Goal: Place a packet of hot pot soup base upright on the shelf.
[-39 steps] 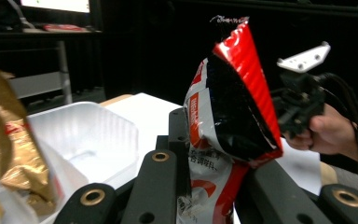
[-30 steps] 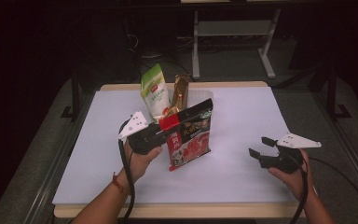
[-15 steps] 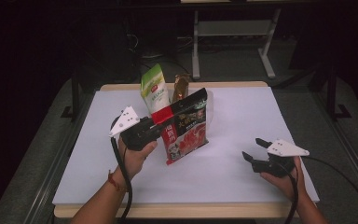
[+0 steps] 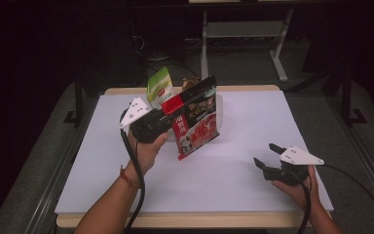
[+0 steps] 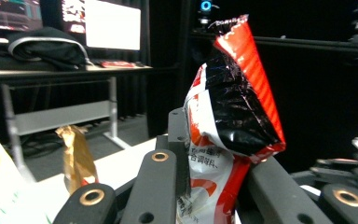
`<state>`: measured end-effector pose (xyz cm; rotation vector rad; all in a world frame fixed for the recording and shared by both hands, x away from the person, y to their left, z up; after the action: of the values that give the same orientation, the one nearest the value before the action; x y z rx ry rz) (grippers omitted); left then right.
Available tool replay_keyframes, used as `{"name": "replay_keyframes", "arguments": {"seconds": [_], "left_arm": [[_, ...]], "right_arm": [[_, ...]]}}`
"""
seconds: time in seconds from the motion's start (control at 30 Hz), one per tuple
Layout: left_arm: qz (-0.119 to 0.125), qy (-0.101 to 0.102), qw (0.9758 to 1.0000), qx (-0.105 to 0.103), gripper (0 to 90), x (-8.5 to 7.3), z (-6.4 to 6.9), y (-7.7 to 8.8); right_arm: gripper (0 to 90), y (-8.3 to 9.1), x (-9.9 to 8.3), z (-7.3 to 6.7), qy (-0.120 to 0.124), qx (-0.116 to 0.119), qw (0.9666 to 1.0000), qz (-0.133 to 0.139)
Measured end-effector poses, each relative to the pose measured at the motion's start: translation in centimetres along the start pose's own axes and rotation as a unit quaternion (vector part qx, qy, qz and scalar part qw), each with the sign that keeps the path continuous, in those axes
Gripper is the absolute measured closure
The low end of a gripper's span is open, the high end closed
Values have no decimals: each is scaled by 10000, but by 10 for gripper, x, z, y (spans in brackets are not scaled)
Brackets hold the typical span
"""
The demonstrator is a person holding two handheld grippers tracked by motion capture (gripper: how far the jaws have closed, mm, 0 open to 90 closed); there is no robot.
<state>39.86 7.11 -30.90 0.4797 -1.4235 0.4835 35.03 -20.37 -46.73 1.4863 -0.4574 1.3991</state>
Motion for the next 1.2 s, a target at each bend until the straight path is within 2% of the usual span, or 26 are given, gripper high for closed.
{"name": "replay_keyframes", "arguments": {"seconds": [0.2,0.23,0.4,0.63,0.8,0.87,1.03,1.1,1.2], "left_arm": [[-25,-39,9998,208,800,9,-10,-13],[5,5,9997,239,800,11,-12,-15],[-67,-54,9986,520,800,15,-23,-30],[-244,5,9970,735,801,6,-35,-56],[-305,19,9960,840,801,1,-43,-68],[-306,62,9951,935,802,0,-48,-72],[-340,20,9926,1168,801,-1,-57,-84],[-307,97,9920,1221,801,-2,-60,-89],[-348,64,9904,1335,801,-5,-63,-99]], "right_arm": [[264,0,-1,1,17,-17,10000,-31],[262,-1,-1,1,24,-22,10000,-37],[241,1,-1,0,42,-43,10000,-49],[241,2,0,0,63,-26,10000,-31],[241,3,1,0,58,-2,10000,-15],[241,3,1,-1,59,0,10000,-11],[241,3,1,-1,44,13,10000,-14],[241,4,1,-1,46,16,10000,-5],[241,4,1,-2,47,27,10000,-2]]}}
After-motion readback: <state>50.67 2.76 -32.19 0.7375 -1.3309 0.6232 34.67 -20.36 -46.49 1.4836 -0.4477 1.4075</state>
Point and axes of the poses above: each handheld gripper's, and its own axes: y roughly backward along the jaws, x roughly out of its top, z roughly to its right, the point moved 10 cm from there along -y, roughly forward along the jaws, and after that the axes turned 5 degrees about -x, right-handed, at the moved point
